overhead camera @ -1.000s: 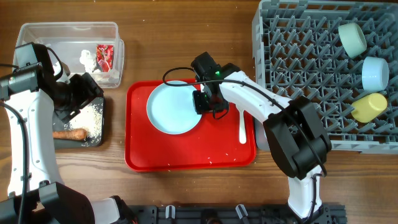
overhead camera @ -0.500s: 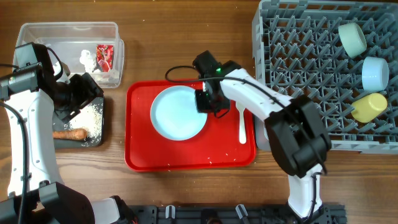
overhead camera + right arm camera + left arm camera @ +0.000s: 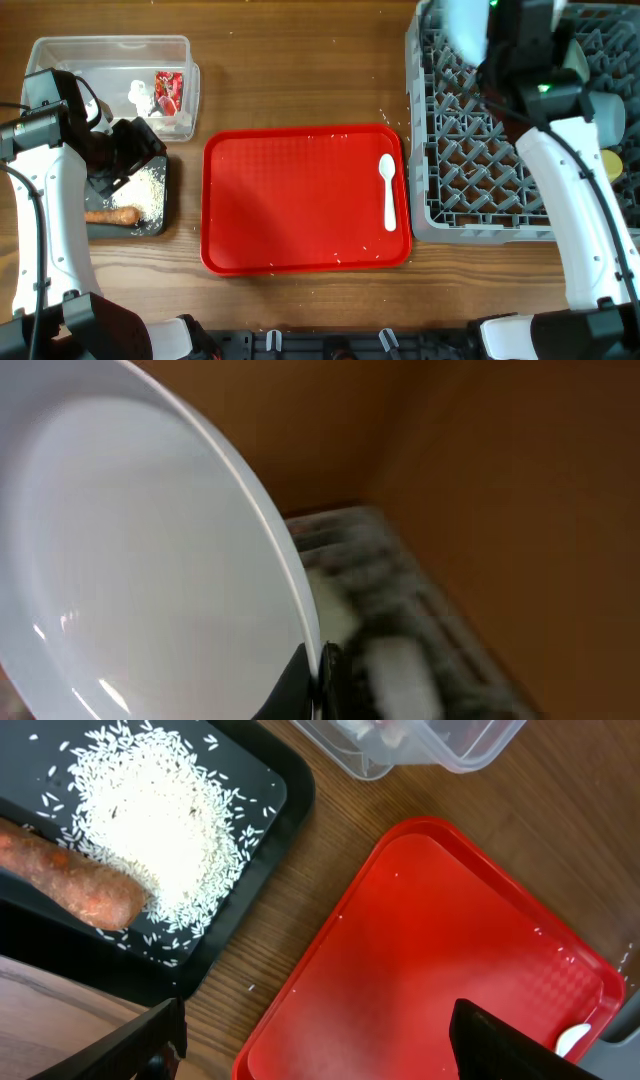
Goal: Sort waste into correct bins and load items into the dishwasher rack
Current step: 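Lift the light-blue plate and stand it upright in the rack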
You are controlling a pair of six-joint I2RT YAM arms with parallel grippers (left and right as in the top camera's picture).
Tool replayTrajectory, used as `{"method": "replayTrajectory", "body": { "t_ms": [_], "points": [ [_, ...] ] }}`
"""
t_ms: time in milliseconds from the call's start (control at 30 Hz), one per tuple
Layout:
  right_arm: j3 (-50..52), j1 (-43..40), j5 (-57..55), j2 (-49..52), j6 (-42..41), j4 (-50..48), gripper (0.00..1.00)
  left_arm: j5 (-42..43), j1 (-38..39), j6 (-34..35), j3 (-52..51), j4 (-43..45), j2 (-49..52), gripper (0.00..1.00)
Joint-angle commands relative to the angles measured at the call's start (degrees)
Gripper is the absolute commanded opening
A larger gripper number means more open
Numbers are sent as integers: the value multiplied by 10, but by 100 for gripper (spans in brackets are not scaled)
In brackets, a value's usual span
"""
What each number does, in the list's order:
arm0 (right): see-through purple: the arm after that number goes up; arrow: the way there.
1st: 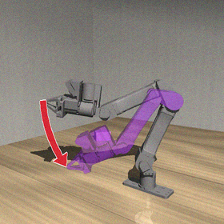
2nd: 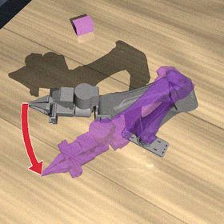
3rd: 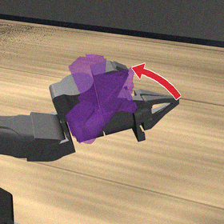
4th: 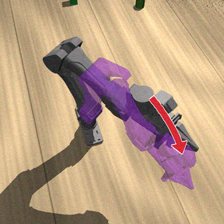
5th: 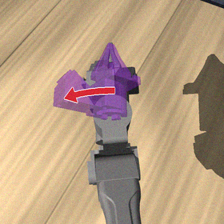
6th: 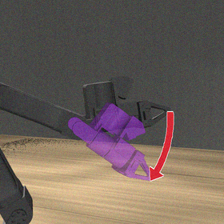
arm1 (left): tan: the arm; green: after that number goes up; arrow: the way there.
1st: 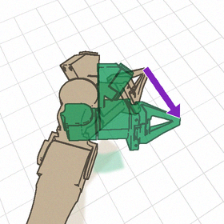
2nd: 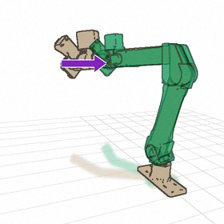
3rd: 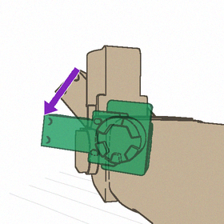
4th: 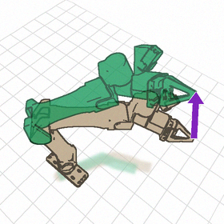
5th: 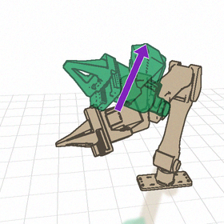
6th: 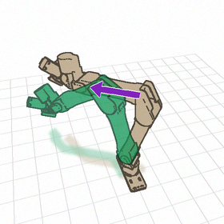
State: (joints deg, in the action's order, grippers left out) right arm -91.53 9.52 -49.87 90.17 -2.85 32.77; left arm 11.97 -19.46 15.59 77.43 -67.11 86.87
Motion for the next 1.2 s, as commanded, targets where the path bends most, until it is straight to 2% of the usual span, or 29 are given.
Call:
{"method": "replayTrajectory", "body": {
  "t_ms": [0, 167, 400, 567, 700, 767, 867, 900, 967, 1033, 1100, 1133, 1167],
  "points": [
    [0, -29, -150, 35, 29, -17, 4, 1, -2, -1, 2, 0, -8, 84],
    [0, -44, -151, 109, 42, -17, 4, 1, -2, -1, 2, 0, -8, 84],
    [1, -18, -109, 203, 42, -4, 4, 1, -2, -1, 2, 0, -8, 84],
    [1, 10, -75, 215, 42, 5, 4, 1, -2, -1, 2, 0, -8, 84],
    [1, 68, -70, 215, 44, 35, 5, 1, -2, -1, 2, 0, -8, 84],
    [1, 93, -70, 215, 43, 59, 12, 1, -2, -1, 2, 0, -8, 84],
    [1, 125, -70, 215, 39, 102, 71, 1, -2, -1, 2, 0, -8, 84],
    [1, 129, -70, 215, 37, 113, 79, 1, -2, -1, 2, 0, -8, 84],
    [1, 134, -67, 207, -6, 149, 88, 1, -2, -1, 2, 0, -8, 84],
    [1, 134, -8, 186, -16, 168, 91, 1, -2, -1, 2, 0, -8, 84],
    [1, 136, 98, 148, -11, 179, 95, 1, -2, -1, 2, 0, -8, 84],
    [1, 140, 201, 118, 10, 181, 95, 1, -2, -1, 2, 0, -8, 84],
    [1, 141, 254, 104, 13, 182, 95, 1, -2, -1, 2, 0, -8, 84]
  ]
}}
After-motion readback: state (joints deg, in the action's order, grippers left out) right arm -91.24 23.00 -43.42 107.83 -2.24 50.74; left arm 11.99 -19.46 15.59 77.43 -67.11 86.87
